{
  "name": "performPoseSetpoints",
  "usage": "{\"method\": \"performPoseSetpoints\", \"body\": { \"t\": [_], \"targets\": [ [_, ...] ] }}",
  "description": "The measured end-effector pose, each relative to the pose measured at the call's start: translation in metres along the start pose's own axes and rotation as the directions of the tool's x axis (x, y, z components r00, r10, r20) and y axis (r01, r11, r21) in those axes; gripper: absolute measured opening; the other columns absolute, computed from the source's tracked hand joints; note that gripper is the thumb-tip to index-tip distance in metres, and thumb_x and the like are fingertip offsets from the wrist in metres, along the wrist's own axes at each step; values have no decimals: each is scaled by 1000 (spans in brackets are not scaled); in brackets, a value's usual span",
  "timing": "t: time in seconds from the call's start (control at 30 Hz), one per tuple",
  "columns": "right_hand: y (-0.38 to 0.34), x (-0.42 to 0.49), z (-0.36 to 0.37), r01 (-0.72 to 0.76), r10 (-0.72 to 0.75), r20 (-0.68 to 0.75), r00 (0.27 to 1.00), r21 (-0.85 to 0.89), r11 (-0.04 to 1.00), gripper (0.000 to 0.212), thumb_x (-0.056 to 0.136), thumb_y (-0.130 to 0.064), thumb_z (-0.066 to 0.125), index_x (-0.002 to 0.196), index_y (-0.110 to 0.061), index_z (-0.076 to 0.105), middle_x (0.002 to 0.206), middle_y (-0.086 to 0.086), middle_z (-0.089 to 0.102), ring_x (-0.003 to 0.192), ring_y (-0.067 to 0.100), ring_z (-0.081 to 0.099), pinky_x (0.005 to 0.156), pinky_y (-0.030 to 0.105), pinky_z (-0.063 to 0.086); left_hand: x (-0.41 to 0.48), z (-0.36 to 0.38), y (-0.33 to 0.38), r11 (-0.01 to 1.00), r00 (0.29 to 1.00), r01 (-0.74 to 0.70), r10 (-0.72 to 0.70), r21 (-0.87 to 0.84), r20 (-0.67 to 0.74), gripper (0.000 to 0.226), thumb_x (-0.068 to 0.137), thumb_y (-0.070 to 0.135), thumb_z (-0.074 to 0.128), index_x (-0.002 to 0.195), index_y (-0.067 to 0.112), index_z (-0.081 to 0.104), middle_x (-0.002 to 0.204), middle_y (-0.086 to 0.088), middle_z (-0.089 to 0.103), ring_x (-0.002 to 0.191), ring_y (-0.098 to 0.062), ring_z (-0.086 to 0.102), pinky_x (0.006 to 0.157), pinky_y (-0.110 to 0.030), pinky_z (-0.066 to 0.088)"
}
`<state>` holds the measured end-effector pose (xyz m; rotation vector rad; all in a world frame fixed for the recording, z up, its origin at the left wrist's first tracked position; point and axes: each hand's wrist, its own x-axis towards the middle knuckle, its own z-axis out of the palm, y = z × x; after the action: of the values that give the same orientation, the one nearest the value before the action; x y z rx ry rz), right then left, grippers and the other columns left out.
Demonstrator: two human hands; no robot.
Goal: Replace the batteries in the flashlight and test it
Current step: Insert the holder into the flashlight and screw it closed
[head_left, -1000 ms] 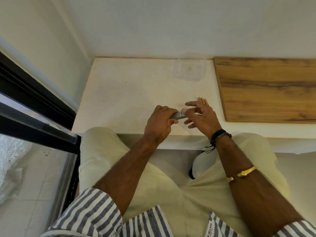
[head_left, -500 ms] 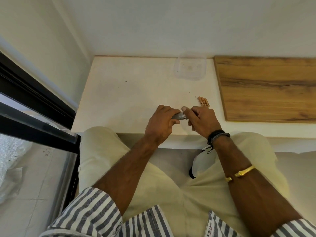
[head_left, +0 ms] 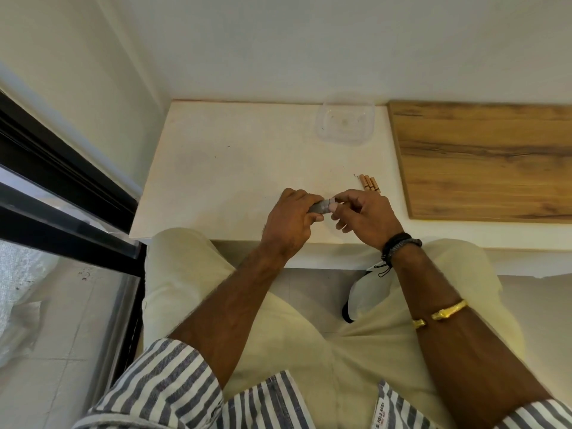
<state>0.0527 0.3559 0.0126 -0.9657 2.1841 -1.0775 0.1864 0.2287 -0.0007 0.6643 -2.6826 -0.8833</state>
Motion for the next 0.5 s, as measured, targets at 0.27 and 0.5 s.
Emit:
{"method": "performPoseSetpoints", "body": {
  "t": [0.27,0.5],
  "targets": [
    [-4,0,4,-94,78,-97,992,-176,980,58,98,-64,43,69,-20,67,56,-8,61,52,15,58,58,29,50,0,3,1,998,998,-63,63,-12,-11,30,96,24,60,124,12,63,113,-5,67,104,-20,49,84,-26,38],
    [0,2,-2,50,-50,-5,999,55,997,28,92,-19,73,120,-22,68,100,1,75,71,10,75,62,24,62,1,1,-7,999,999,-21,19,-25,-50,28,94,22,63,121,13,64,109,-4,68,101,-19,50,82,-30,42]
  ]
}}
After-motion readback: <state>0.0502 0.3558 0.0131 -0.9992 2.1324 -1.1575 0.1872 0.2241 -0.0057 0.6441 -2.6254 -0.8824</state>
